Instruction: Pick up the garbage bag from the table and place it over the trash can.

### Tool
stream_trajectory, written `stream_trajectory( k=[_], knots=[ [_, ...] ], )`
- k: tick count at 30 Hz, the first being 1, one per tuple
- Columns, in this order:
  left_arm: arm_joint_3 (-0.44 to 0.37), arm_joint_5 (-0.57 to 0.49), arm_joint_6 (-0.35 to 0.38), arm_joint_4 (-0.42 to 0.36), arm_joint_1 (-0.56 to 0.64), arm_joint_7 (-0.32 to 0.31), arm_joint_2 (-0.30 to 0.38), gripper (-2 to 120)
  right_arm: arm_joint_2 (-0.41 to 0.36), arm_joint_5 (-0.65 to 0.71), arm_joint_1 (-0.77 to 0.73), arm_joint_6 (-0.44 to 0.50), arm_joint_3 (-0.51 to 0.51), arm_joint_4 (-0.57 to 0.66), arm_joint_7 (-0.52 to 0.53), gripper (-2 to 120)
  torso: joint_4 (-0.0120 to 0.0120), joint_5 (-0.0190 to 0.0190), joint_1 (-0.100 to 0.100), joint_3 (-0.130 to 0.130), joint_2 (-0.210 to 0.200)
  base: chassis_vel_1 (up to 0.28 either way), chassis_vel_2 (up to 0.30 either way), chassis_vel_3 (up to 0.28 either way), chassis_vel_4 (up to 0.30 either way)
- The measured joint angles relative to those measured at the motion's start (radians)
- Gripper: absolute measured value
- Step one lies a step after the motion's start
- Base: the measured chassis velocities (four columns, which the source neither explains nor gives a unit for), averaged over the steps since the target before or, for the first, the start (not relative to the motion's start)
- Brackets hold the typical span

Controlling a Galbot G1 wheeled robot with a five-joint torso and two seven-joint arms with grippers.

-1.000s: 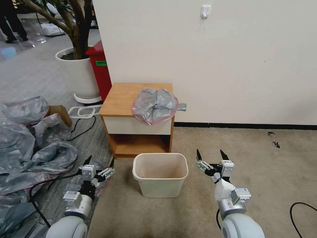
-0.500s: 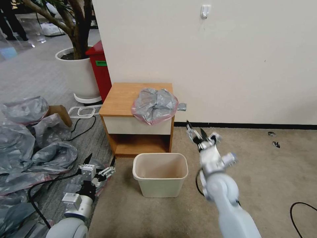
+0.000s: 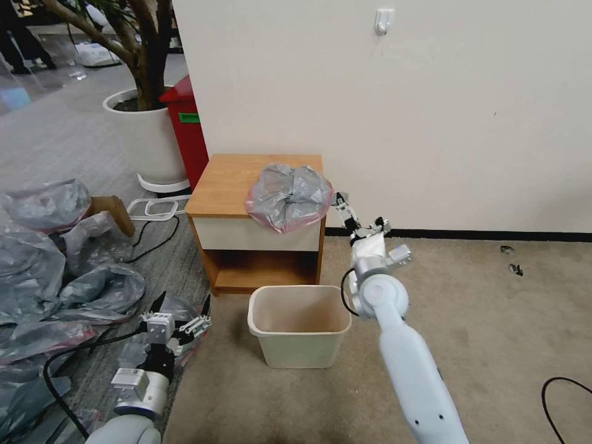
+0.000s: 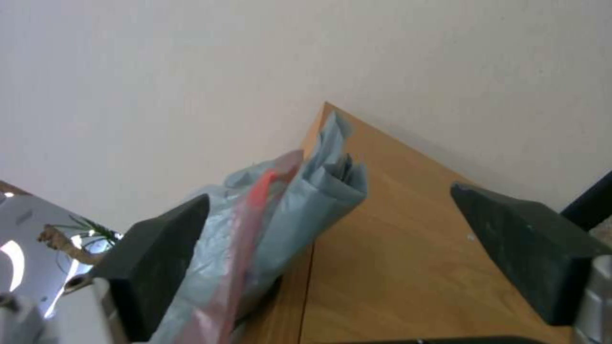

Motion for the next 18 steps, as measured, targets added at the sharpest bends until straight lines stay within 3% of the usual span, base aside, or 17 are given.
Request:
stream_trajectory(
  k=[18],
  knots=[
    [-0.002,0.003,-0.011,0.015,0.005,-0.003,-0.003,100,0.048,-0.019,0.027,0.020,0.017,-0.052,-0.032,29,0.0000,0.0001,0.000,0.000,0.000,0.000,0.000,0.000,0.000]
  ],
)
